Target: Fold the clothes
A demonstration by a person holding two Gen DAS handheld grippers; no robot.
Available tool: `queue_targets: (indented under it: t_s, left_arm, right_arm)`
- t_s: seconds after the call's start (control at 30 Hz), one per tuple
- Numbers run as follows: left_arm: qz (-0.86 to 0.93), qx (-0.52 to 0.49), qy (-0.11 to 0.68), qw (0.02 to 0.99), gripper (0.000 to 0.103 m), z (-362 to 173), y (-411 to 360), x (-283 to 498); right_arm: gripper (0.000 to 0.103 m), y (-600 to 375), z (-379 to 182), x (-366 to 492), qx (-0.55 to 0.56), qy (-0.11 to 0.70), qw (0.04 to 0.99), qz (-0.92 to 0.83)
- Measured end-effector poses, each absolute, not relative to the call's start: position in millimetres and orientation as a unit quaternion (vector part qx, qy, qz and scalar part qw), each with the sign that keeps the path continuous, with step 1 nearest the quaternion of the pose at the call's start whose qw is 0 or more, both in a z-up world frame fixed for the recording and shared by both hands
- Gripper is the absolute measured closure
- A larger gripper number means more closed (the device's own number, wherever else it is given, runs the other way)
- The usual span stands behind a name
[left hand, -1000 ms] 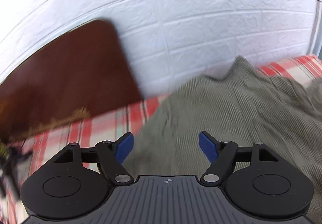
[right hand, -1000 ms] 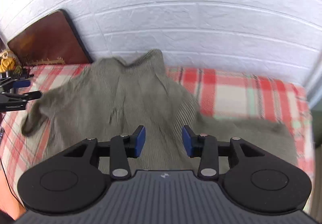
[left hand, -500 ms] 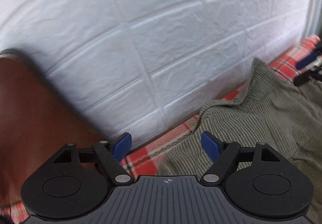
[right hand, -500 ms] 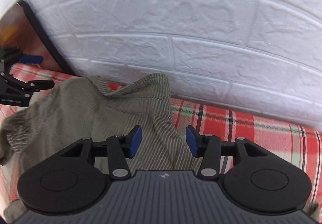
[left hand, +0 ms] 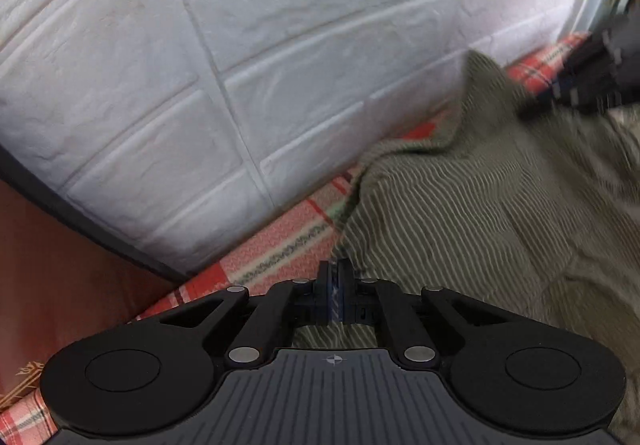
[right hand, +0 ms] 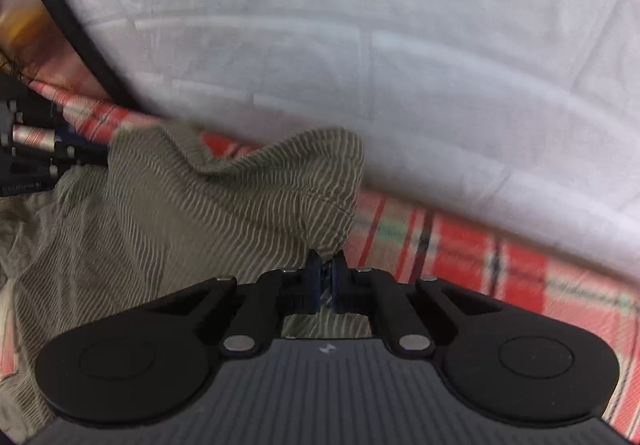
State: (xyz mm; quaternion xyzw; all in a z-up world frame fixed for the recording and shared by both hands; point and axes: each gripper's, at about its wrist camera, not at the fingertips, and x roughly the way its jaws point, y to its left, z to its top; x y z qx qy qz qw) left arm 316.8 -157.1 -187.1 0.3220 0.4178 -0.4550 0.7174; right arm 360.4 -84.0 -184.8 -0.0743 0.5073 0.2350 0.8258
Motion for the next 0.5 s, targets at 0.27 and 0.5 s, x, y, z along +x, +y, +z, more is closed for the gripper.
queue_targets:
  t_s: [0.27,0.5]
  left_arm:
    - [-0.41,0.275,0.38,0.782,0.103,-168.0,-142.8,329.3]
    - [-0.348,0.333,0.386,0.787,0.103,-206.7,-163.5,331.9]
  right_arm:
    - [0.099,-82.6,-143.9,355.2,-0.085,0.409,0.88,0.224]
    - [0.097,-73.9,-196.4,376.9,-0.121,0.461,0.865,0.158]
